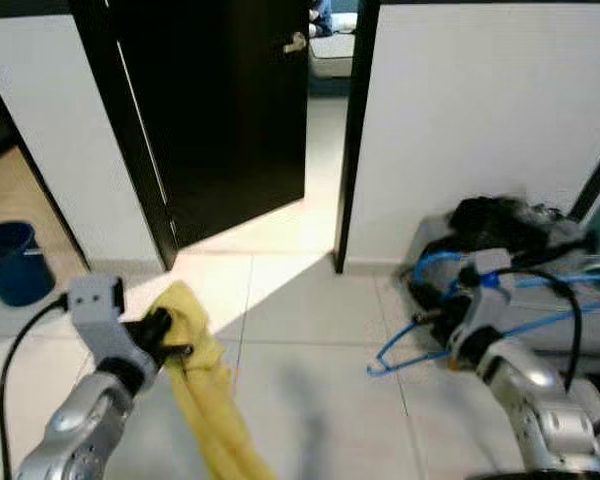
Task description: Hang hanger
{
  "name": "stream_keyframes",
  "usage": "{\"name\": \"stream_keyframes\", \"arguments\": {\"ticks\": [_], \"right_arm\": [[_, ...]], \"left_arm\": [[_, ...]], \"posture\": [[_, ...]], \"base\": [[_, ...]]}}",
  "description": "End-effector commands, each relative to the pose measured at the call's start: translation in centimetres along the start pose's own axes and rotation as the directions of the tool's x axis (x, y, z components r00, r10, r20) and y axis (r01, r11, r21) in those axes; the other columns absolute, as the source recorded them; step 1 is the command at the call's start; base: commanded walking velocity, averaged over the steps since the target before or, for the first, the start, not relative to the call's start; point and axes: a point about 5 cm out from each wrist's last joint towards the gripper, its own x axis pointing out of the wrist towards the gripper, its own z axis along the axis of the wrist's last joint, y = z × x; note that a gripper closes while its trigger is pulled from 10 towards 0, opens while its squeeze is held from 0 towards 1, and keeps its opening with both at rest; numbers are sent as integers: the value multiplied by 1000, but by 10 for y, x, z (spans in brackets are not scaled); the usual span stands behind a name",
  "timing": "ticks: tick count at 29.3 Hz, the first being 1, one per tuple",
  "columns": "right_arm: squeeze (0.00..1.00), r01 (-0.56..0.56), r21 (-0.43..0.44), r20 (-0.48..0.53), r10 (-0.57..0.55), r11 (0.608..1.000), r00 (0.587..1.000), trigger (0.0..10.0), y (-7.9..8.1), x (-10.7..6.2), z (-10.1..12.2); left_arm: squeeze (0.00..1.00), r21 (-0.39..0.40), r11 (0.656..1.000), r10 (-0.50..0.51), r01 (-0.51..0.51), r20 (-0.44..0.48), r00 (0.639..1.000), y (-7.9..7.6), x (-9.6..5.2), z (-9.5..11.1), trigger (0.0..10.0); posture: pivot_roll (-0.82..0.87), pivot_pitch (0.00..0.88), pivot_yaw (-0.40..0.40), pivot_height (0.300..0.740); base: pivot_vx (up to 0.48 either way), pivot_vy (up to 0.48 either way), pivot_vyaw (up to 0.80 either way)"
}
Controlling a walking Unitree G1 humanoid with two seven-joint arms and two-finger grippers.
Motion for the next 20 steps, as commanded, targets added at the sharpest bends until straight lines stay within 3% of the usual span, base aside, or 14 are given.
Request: {"name": "stream_keyframes", "arguments": {"ticks": [1,7,16,18,19,20], "right_arm": [[0,-100,7,5,100,995,995,10000,20,9,0],[0,-104,4,5,104,995,995,10000,20,9,0],[0,-97,15,25,96,995,995,10000,17,8,2],[0,16,118,65,-24,993,998,10000,-3,7,11],[0,16,118,65,-24,993,998,10000,-3,7,11],[0,146,241,172,-190,960,967,10000,-37,2,41]], "left_arm": [[0,26,1000,6,-7,30,1000,2,-1,7,10000],[0,25,1000,4,-5,36,999,2,0,7,10000],[0,-3,1000,5,-5,44,999,1,-1,7,10000],[0,-17,996,-90,90,-4,996,-7,-3,4,10000],[0,-17,996,-90,90,-4,996,-7,-3,4,10000],[0,-5,989,-146,146,-15,989,-11,-4,11,10000]], "posture": [[-57,12,27,740],[-57,12,27,740],[-63,14,19,740],[-48,0,21,740],[-48,0,21,740],[-49,0,35,740]], "base": [[439,0,763],[423,0,763],[0,0,763],[0,0,0],[0,0,0],[0,0,0]]}}
